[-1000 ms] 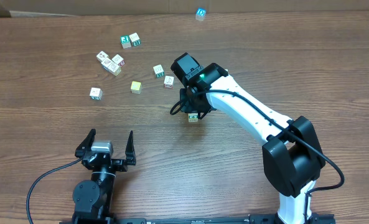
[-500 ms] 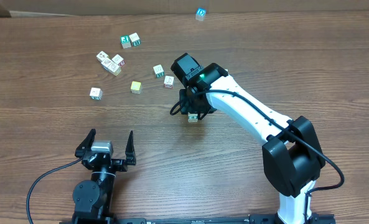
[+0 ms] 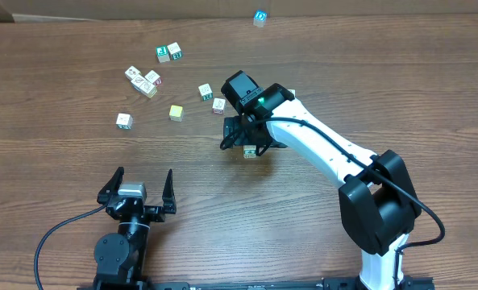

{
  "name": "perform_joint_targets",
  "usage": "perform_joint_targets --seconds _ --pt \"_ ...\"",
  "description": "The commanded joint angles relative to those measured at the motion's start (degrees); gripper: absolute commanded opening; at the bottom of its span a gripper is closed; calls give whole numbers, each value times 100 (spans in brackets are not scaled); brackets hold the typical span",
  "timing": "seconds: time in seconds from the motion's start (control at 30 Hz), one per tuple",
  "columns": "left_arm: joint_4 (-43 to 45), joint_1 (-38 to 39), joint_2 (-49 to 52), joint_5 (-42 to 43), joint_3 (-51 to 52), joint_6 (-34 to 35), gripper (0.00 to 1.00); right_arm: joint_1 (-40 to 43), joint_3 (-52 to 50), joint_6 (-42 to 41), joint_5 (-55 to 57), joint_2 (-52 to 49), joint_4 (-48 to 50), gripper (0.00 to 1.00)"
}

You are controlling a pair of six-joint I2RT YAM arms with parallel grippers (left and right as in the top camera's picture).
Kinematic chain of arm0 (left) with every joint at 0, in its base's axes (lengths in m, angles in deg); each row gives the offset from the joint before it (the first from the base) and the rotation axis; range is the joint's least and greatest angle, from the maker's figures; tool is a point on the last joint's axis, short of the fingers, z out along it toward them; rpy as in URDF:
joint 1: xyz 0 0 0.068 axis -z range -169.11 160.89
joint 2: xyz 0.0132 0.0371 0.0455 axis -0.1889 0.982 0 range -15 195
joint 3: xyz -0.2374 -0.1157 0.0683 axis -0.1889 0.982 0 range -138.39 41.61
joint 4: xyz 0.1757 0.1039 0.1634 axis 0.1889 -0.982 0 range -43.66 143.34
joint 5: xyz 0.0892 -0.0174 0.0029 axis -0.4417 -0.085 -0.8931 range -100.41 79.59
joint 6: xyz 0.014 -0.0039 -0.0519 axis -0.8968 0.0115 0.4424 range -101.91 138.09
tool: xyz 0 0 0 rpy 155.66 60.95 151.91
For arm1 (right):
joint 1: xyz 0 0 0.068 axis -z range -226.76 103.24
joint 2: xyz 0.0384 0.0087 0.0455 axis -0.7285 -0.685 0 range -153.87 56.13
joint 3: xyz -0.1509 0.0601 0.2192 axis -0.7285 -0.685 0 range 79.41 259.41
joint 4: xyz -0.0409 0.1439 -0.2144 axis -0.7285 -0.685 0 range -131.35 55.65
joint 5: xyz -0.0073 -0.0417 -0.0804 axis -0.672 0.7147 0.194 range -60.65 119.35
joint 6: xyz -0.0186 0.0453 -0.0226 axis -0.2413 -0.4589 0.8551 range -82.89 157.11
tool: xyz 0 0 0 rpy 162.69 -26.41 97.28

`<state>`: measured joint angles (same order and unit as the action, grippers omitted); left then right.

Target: Form a tower

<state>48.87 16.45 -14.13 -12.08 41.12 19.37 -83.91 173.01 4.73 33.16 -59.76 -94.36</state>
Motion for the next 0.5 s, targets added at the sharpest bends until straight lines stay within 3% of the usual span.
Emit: perform_joint_targets --seconds 0.0,0.2,0.37,0.47 --pt "13 -39 -61 46 20 -92 100 -39 -35 -63 -214 -15 85 100" --pt "13 -39 -61 46 20 -92 100 -31 -13 -61 -236 -15 142 99" --pt "13 -39 -61 44 20 -92 100 162 404 -66 -219 -15 -203 86" --pt "13 -39 -61 46 20 -90 99 286 706 -66 -216 -15 -468 85"
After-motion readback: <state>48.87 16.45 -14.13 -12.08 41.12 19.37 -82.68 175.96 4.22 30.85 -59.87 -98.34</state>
